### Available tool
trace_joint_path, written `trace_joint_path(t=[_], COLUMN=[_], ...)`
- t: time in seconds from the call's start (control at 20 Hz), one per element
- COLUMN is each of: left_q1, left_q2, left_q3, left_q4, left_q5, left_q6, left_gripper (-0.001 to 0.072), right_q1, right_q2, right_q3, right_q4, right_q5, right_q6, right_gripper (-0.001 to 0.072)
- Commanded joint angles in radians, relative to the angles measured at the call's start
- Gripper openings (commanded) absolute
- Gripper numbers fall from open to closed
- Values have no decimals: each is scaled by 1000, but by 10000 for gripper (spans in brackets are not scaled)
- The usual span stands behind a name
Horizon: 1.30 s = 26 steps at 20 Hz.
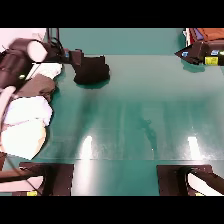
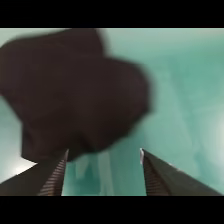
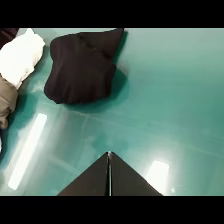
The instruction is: Fold the shirts.
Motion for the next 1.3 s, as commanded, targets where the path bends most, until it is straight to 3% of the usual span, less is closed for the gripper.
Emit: trace_joint_path(t=[0.0, 0.15, 0.35, 0.45, 0.5, 0.7, 1.0, 1.25], left_q1=[56, 58, 58, 59, 59, 58, 34, -165], left_q2=[-201, -323, -378, -375, -374, -324, 58, 183], left_q3=[2, 24, 60, 89, 114, 331, 517, 496], left_q4=[-56, -126, -154, -153, -147, -93, -62, 46], left_q5=[134, 211, 217, 196, 177, -25, -44, -281], left_q6=[-33, -24, -25, -24, -15, 8, 111, 128], left_gripper=[549, 549, 522, 112, 25, 24, 23, 23], right_q1=[1, 1, 1, 1, 1, 1, 0, 1], right_q2=[0, 0, 0, 0, 0, 19, 182, 222], right_q3=[0, 0, 0, 0, 0, 0, 0, 75], right_q4=[6, 6, 6, 6, 6, 7, -4, -57], right_q5=[-2, -2, -3, -3, -2, -28, -248, -216], right_q6=[0, 0, 0, 0, 0, 0, 0, 0], right_gripper=[16, 16, 16, 16, 16, 16, 15, 15])
